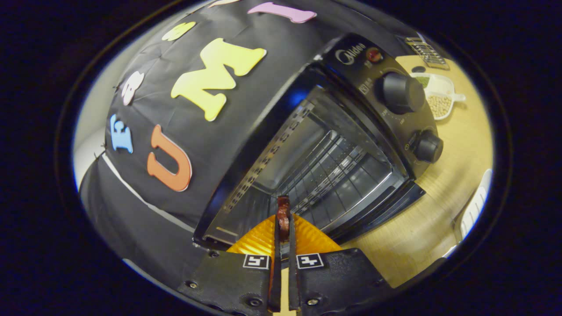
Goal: Open the toaster oven, put the food inside, and close the toaster oven door.
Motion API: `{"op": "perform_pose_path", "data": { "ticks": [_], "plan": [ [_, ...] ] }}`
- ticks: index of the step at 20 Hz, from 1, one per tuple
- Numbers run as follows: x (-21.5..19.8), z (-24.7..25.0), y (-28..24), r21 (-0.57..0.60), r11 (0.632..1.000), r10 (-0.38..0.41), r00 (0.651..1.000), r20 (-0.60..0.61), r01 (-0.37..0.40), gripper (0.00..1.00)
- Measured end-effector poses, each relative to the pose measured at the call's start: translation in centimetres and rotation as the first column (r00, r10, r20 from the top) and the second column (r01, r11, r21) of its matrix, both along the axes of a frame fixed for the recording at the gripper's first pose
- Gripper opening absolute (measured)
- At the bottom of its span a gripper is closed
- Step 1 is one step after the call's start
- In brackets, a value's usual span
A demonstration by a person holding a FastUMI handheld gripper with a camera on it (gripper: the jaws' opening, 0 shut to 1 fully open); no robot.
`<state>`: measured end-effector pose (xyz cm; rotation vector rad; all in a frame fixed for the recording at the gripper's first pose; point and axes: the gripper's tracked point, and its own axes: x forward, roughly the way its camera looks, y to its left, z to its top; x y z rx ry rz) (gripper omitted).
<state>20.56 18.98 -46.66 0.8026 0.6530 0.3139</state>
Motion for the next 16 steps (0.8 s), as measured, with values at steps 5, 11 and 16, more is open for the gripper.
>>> {"op": "perform_pose_path", "data": {
  "ticks": [5,11,16],
  "plan": [
    [1.7,-1.5,-1.0,-0.069,0.998,-0.013,1.000,0.017,0.014,0.13],
    [2.8,-3.3,-2.8,-0.304,0.951,-0.042,0.998,0.047,0.054,0.29],
    [1.2,-1.6,-3.8,-0.464,0.882,-0.016,0.988,0.154,0.087,0.37]
  ]
}}
